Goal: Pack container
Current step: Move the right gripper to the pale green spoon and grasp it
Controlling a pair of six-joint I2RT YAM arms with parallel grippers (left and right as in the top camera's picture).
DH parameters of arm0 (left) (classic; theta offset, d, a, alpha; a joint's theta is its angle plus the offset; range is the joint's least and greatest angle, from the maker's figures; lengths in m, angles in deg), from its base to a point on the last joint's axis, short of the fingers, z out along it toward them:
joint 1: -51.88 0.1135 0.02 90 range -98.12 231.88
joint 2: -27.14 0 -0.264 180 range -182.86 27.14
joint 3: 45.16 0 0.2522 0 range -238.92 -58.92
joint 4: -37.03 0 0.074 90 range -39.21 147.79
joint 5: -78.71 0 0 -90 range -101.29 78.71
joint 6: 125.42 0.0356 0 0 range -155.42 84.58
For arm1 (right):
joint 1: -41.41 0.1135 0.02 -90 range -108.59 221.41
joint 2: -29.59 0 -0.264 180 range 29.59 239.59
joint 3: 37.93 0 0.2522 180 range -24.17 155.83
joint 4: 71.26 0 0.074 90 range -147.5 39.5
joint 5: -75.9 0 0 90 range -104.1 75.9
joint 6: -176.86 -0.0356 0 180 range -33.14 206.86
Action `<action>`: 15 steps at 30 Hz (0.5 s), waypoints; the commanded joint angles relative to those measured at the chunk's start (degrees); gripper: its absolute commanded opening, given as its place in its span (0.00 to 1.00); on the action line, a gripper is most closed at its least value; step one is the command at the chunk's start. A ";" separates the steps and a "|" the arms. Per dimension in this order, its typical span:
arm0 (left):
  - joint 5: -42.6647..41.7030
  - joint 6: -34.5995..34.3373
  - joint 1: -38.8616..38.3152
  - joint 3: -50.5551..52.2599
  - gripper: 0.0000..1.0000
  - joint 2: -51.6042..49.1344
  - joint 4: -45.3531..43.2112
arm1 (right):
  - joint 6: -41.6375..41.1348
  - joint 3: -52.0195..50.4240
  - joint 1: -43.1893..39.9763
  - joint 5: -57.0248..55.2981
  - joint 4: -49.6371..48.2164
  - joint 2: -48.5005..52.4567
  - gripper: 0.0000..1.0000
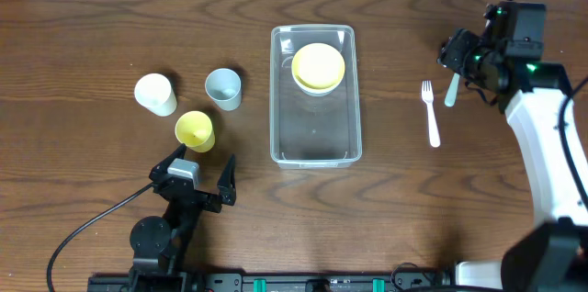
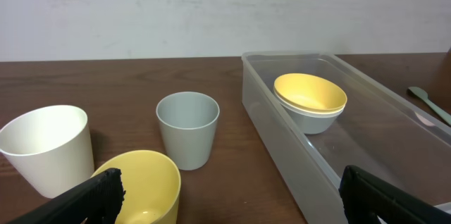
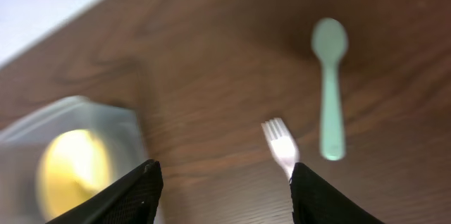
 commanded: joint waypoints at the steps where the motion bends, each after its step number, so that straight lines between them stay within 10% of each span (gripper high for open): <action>1: -0.39 0.37 0.31 1.64 0.98 0.28 0.83 | -0.63 -0.28 -1.07 -7.06 -0.26 4.04 0.60; 15: -0.39 0.37 0.31 1.64 0.98 0.28 0.83 | -2.29 -0.28 -8.46 -7.10 -6.32 18.34 0.60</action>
